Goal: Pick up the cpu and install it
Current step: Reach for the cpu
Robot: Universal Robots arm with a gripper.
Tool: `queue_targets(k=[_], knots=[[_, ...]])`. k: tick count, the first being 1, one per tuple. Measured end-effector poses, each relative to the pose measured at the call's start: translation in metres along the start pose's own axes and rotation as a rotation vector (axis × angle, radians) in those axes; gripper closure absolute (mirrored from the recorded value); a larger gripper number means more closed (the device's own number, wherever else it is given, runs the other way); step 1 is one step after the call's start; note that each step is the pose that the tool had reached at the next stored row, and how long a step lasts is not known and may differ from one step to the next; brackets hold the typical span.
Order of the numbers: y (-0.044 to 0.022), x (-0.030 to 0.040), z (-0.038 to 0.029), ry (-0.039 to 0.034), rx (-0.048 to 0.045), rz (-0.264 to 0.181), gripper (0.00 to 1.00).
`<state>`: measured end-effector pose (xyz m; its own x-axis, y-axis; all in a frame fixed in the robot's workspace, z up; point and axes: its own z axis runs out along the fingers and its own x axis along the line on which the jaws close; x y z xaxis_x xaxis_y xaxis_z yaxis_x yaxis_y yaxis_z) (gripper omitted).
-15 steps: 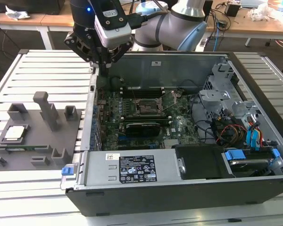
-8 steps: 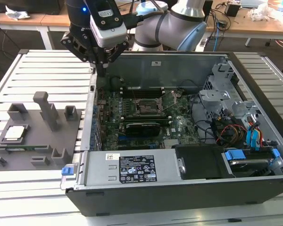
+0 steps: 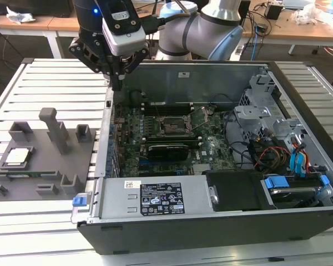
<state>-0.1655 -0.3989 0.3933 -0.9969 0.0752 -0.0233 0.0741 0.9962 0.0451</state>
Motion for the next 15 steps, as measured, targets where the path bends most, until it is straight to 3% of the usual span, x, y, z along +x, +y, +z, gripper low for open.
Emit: queue_targets(k=[15], knots=[[-0.0004, 0.0053, -0.0001, 0.0000, 0.0000, 0.000, 0.89]])
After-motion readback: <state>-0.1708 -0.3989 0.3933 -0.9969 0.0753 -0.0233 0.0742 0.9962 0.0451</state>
